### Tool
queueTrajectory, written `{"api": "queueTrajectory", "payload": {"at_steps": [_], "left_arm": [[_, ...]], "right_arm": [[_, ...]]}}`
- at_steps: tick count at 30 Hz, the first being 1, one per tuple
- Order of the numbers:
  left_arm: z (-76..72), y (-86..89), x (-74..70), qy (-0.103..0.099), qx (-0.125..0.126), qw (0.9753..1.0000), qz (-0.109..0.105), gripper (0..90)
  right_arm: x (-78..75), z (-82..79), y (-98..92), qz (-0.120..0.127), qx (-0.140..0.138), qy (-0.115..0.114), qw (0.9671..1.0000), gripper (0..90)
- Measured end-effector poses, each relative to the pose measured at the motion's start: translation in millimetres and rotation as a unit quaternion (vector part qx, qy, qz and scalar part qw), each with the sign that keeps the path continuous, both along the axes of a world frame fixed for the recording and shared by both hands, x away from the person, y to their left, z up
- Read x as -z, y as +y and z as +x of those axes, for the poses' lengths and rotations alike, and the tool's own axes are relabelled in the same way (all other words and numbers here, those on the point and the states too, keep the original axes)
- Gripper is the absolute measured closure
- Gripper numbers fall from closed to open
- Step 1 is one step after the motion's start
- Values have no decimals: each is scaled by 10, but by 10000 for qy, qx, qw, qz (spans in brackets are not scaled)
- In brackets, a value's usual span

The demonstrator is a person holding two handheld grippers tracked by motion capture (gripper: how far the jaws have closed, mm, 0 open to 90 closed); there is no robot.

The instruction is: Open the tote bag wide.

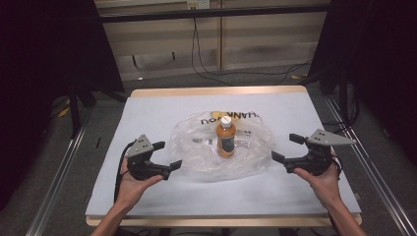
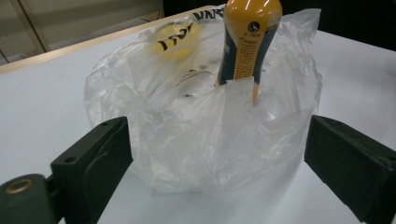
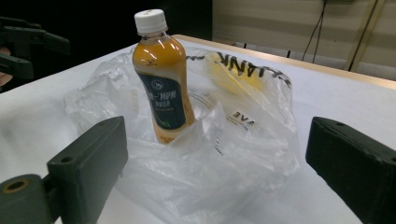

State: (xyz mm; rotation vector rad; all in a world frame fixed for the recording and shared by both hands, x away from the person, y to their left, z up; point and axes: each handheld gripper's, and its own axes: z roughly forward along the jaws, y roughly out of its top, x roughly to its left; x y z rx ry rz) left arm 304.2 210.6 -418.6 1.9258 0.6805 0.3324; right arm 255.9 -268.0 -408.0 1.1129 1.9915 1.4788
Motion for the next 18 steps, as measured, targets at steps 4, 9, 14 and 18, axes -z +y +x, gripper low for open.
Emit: {"api": "queueTrajectory", "payload": {"at_steps": [4,9,14,18], "left_arm": [[-104,124,49,3,-221,9997,-47,30],[-205,207,98,41,-509,9987,11,17],[-315,263,176,175,-443,9988,-89,23],[-445,327,252,160,-582,9981,-97,21]], "right_arm": [[33,-144,-102,102,112,96,9998,24],[86,-291,-166,15,362,95,9993,29],[162,-448,-177,13,533,63,9986,41],[225,-530,-211,49,641,137,9978,49]]}}
